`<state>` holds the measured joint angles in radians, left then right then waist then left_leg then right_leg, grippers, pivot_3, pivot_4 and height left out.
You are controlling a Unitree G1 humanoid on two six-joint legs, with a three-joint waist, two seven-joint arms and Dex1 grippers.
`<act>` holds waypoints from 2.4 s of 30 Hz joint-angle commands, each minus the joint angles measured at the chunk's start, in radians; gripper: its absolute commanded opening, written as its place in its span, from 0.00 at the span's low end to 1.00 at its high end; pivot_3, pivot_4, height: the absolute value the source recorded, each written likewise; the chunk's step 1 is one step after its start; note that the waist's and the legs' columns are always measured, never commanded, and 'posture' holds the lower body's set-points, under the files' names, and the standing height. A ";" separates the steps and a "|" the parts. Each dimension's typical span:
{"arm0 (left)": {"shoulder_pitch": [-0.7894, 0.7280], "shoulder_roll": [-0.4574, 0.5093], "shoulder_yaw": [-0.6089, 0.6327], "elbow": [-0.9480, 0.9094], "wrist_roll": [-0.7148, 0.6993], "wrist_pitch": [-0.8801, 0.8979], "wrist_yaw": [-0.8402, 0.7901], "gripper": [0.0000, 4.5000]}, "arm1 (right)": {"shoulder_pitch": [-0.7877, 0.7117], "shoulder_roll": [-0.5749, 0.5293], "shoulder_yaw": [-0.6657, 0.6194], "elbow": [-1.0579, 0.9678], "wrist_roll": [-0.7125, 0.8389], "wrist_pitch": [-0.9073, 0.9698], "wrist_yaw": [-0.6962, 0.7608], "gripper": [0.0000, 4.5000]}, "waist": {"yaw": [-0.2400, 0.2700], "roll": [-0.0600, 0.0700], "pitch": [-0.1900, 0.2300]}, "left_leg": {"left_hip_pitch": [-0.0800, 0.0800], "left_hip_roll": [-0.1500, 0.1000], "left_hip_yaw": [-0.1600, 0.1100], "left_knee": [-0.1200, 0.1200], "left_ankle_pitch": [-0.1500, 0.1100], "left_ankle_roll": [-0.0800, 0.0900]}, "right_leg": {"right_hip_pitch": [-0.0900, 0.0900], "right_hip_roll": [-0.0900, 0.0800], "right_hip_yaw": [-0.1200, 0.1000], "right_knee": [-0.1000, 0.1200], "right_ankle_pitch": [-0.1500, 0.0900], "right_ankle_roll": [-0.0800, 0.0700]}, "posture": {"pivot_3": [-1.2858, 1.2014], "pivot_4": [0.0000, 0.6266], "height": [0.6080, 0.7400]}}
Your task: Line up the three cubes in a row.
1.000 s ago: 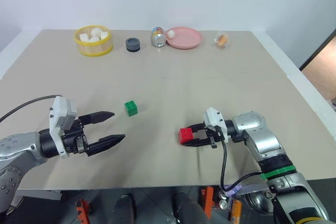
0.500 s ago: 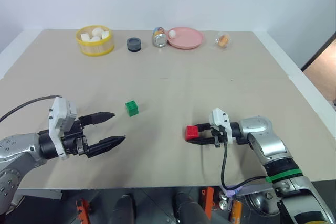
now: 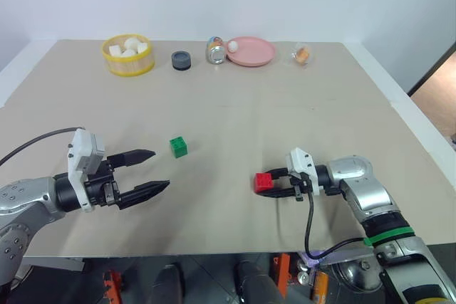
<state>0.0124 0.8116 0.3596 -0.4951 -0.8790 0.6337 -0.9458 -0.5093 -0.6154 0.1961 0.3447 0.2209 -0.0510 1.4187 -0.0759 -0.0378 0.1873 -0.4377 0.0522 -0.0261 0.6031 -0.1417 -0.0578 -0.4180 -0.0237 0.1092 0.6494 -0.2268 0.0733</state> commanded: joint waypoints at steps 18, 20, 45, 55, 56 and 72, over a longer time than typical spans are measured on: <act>0.006 0.002 0.028 -0.028 -0.025 -0.016 0.029 1.00 | -0.060 -0.009 -0.030 0.089 0.013 0.003 0.035 0.74 | 0.000 0.000 0.000 | 0.000 0.000 0.000 0.000 0.000 0.000 | 0.000 0.000 0.000 0.000 0.000 0.000 | 0.52 0.24 1.00; 0.001 0.001 0.025 -0.026 -0.024 -0.016 0.032 1.00 | -0.062 -0.012 -0.030 0.094 0.009 0.012 0.032 0.90 | 0.000 0.000 0.000 | 0.000 0.000 0.000 0.000 0.000 0.000 | 0.000 0.000 0.000 0.000 0.000 0.000 | 0.52 0.24 1.00; 0.076 -0.033 0.008 0.043 0.065 -0.054 0.026 1.00 | -0.295 -0.235 -0.170 0.338 0.065 0.181 0.077 0.99 | -0.004 0.001 0.001 | 0.000 -0.001 0.003 0.002 0.000 0.000 | 0.000 -0.002 0.001 0.000 0.000 0.001 | 0.52 0.24 1.00; 0.243 -0.071 -0.016 0.001 0.169 -0.061 0.113 1.00 | -0.486 -0.175 -0.298 0.360 0.155 0.308 0.037 0.99 | -0.010 0.001 0.001 | -0.001 0.001 0.005 -0.002 -0.001 0.000 | -0.004 -0.001 0.002 0.000 -0.001 -0.002 | 0.52 0.24 1.00; 0.226 -0.083 -0.024 0.012 0.185 -0.069 0.133 1.00 | -0.478 -0.158 -0.297 0.331 0.163 0.315 0.036 0.99 | -0.010 0.001 0.001 | -0.001 0.001 0.005 -0.001 -0.001 0.000 | -0.003 -0.001 0.002 0.000 -0.001 -0.002 | 0.52 0.24 1.00; -0.100 -0.193 -0.226 0.354 0.421 -0.214 0.180 1.00 | -0.277 -0.034 -0.253 -0.121 0.274 0.516 -0.020 0.99 | 0.002 0.002 0.001 | -0.002 0.001 0.005 0.000 0.000 0.001 | -0.003 0.000 0.002 0.001 0.001 0.000 | 0.52 0.24 1.00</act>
<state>-0.0699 0.6238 0.1429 -0.1536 -0.4729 0.4435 -0.7646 -0.7801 -0.6403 -0.0322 0.2689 0.4675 0.4608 1.4072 -0.0741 -0.0361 0.1881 -0.4394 0.0529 -0.0216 0.6031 -0.1419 -0.0572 -0.4212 -0.0240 0.1112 0.6505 -0.2257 0.0738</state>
